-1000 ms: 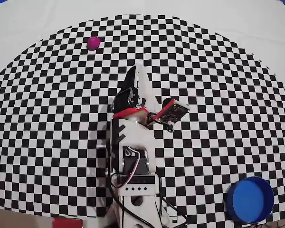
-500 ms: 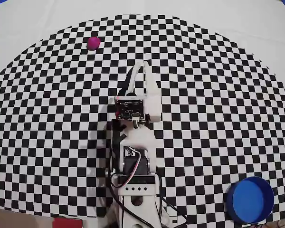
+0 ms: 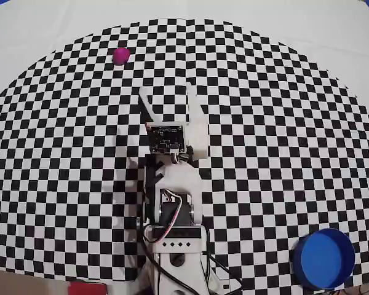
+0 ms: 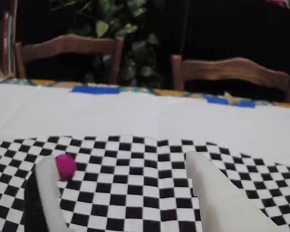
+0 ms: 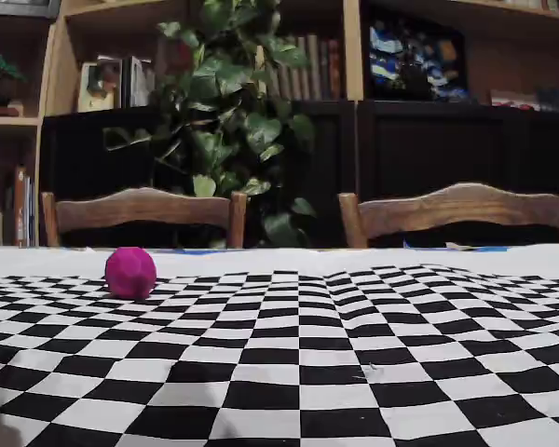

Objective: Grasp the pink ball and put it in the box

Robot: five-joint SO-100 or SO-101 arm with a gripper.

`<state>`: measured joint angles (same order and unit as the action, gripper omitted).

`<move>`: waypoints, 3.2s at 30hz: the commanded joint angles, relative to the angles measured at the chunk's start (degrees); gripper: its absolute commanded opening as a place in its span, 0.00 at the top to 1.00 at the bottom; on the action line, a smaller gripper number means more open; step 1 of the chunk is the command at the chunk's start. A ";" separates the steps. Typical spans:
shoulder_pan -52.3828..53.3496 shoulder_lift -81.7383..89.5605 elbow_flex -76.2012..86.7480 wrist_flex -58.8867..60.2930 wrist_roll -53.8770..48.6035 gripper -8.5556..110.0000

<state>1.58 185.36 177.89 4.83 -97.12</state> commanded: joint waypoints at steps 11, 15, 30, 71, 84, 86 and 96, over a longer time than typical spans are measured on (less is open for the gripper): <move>1.14 0.88 0.44 1.23 2.46 0.57; 0.88 -0.53 0.44 1.05 2.46 0.57; -0.97 -3.52 0.44 -0.26 2.46 0.57; -17.49 -8.79 0.44 -1.49 2.46 0.57; -17.58 -10.63 0.44 -1.76 2.46 0.57; -17.49 -11.07 0.44 -2.20 2.46 0.57; -17.40 -16.08 0.18 -7.03 2.55 0.57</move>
<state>-15.73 170.51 177.89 -0.53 -95.01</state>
